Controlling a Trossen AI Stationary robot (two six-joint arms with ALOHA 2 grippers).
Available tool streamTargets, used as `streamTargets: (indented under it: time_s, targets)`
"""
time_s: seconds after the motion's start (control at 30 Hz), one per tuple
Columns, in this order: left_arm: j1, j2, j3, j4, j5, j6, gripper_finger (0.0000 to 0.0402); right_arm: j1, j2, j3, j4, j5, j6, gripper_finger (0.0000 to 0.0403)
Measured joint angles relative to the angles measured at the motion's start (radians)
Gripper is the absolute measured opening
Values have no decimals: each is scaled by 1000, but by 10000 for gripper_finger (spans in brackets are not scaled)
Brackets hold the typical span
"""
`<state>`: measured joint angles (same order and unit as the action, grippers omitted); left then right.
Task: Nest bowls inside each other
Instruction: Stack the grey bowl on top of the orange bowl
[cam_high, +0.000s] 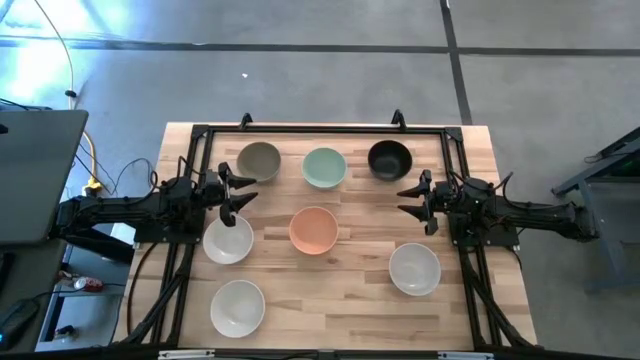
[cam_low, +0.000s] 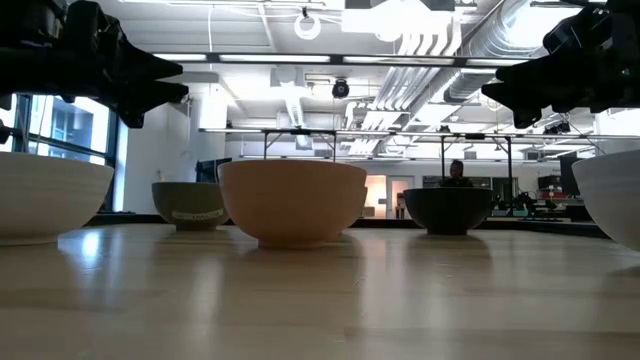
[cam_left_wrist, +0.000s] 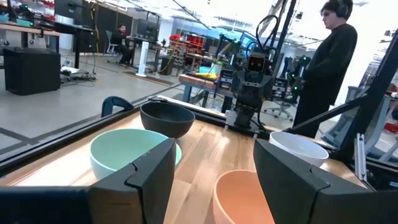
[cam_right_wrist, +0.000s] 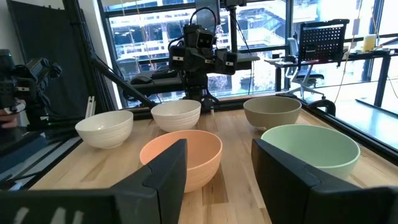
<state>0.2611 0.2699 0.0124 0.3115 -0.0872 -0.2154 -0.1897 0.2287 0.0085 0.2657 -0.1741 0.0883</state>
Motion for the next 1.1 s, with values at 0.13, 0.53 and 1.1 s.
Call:
streamTargets:
  time_s: [0.13,0.53,1.1]
  targets:
    - [0,0,0,0,0,-52,207,0,0,0,0,0,0,172]
    - [-1,0,0,0,62,-90,207,0,0,0,0,0,0,172]
    - [-1,0,0,39,167,-96,207,0,0,0,-9,16,-378,172]
